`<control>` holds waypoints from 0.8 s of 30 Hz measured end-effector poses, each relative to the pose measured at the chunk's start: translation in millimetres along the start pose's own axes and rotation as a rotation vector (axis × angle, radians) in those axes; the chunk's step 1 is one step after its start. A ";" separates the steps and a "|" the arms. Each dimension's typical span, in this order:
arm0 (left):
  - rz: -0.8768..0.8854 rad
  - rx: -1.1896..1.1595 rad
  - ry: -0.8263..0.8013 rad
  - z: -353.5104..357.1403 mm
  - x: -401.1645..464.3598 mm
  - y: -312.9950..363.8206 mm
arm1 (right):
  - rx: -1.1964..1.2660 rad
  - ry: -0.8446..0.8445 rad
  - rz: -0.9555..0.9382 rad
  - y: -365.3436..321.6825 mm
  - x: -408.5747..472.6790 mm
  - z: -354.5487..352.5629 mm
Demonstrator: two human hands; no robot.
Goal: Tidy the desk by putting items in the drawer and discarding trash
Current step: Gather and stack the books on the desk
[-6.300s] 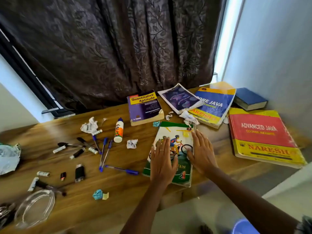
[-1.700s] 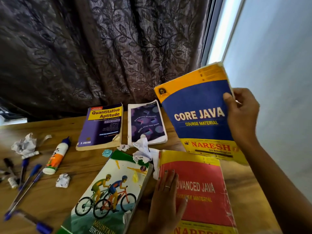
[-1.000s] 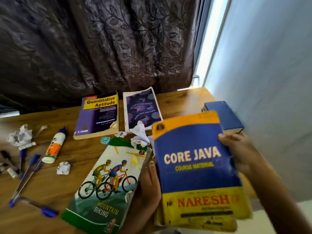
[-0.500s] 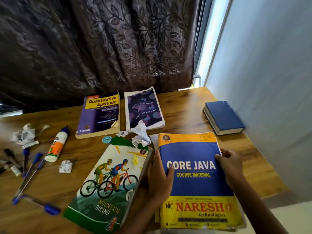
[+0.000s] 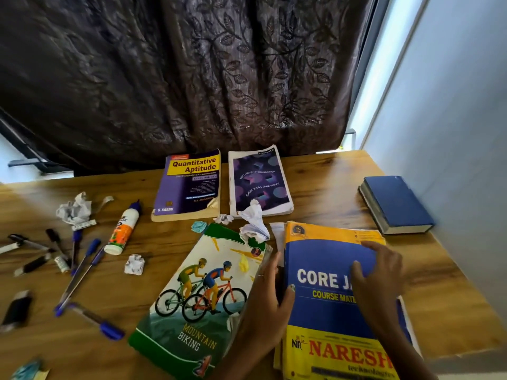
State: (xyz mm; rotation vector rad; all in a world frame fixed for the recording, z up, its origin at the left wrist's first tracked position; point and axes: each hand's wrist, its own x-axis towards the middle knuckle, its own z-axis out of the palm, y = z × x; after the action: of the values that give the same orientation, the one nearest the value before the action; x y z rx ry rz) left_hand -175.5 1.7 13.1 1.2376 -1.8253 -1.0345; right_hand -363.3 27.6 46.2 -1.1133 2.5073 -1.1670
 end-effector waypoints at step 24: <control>-0.609 0.575 0.216 -207.2 199.5 -109.8 | 0.249 -0.674 -0.317 -115.6 -30.9 92.8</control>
State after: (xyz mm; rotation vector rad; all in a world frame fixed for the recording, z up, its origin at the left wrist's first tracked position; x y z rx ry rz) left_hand -13.9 -259.9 28.3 2.2527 -1.6572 -0.6308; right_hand -237.0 -54.7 60.5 -1.5445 1.6798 -0.9198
